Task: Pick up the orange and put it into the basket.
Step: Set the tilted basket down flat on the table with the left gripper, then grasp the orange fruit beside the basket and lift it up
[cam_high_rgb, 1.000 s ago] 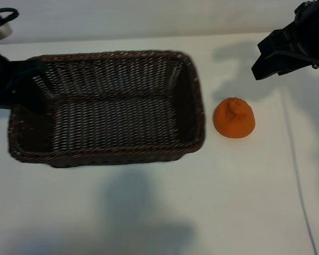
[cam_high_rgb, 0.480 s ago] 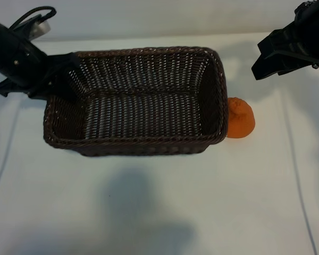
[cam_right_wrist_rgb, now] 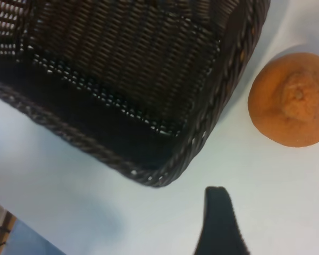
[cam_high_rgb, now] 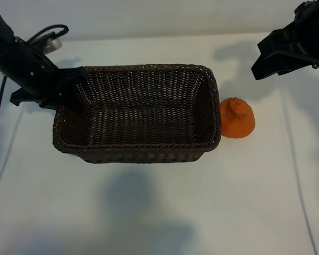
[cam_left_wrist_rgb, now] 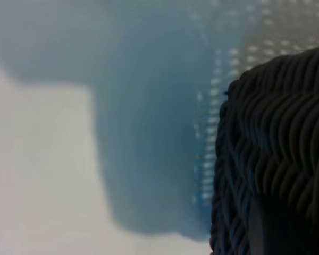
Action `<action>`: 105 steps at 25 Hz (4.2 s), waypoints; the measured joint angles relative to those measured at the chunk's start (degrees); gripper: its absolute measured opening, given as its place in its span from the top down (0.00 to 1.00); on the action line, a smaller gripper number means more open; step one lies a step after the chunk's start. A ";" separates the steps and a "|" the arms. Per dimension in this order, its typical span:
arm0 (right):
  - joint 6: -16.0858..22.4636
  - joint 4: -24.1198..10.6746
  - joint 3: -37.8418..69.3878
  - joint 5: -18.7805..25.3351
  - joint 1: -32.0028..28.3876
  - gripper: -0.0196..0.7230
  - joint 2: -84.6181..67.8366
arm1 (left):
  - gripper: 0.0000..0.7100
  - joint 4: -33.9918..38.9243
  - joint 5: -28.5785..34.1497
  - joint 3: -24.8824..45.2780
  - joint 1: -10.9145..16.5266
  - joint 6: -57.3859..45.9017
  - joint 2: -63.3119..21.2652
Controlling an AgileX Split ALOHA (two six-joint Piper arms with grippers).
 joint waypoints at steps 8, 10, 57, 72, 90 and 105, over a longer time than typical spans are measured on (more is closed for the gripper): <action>0.00 0.06 0.00 -0.37 0.00 0.36 0.00 | 0.79 -0.36 -2.48 -0.04 0.00 0.00 2.73; 0.00 0.06 0.00 -0.61 0.00 0.36 0.00 | 0.79 -0.45 -2.48 -0.11 0.00 0.00 2.87; 0.00 1.08 0.00 -0.67 0.00 0.36 0.00 | 0.20 9.09 13.72 -0.93 0.05 -4.18 -17.62; 0.00 1.09 0.00 -0.69 0.00 0.36 0.00 | 0.20 5.33 13.77 0.85 6.52 -2.53 -28.69; 0.00 1.09 0.00 -0.57 0.00 0.36 0.00 | 0.20 -8.36 7.80 23.94 6.52 5.48 -37.90; -1.95 -0.10 0.00 -1.33 0.00 0.36 0.05 | 0.20 -13.45 7.14 24.16 6.52 9.81 -37.90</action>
